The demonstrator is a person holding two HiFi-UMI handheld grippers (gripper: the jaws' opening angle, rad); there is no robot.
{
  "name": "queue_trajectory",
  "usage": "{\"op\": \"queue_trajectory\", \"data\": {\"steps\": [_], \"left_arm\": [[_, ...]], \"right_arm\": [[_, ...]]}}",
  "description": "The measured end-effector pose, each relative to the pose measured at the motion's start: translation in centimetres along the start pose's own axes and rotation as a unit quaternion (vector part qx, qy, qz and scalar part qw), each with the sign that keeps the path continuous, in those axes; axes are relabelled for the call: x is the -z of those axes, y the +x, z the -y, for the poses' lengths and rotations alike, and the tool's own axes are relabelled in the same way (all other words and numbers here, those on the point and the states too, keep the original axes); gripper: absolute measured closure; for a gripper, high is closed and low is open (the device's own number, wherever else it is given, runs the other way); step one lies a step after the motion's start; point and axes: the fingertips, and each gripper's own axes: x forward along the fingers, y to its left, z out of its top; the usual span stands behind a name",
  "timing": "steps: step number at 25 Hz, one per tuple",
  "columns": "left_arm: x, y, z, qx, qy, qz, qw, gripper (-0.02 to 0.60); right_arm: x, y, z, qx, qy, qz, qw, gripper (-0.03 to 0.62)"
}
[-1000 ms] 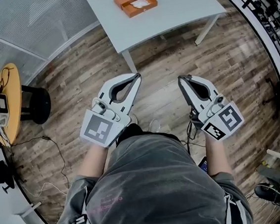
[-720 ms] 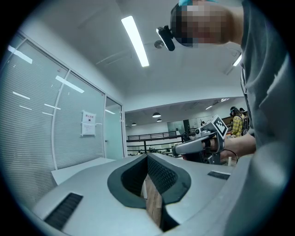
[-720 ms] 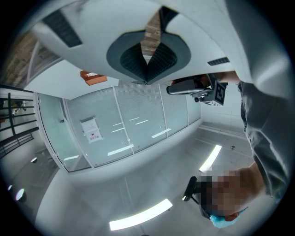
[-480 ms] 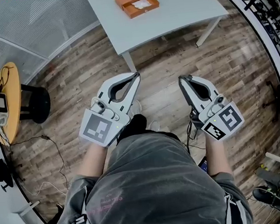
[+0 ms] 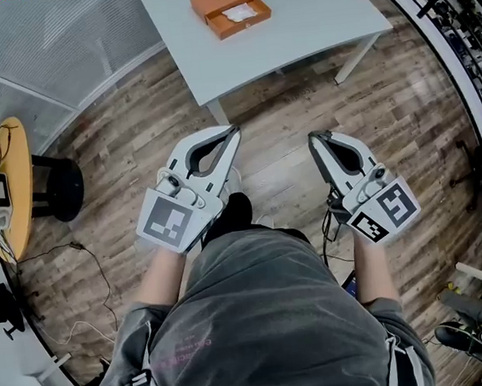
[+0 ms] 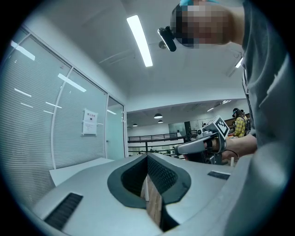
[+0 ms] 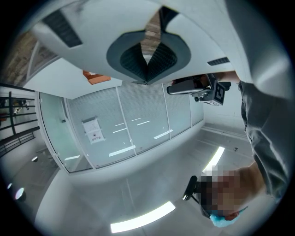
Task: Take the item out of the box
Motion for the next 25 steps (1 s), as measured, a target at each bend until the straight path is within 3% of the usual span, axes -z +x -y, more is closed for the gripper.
{"op": "queue_trajectory", "data": {"steps": [17, 25], "left_arm": [[2.8, 4.8, -12.4, 0.000, -0.029, -0.019, 0.9994, 0.569], [2.8, 6.6, -17.5, 0.009, -0.037, -0.008, 0.9993, 0.569]], "right_arm": [[-0.2, 11.8, 5.7, 0.001, 0.017, -0.026, 1.000, 0.590], [-1.1, 16.5, 7.7, 0.010, 0.019, -0.032, 0.999, 0.591]]}}
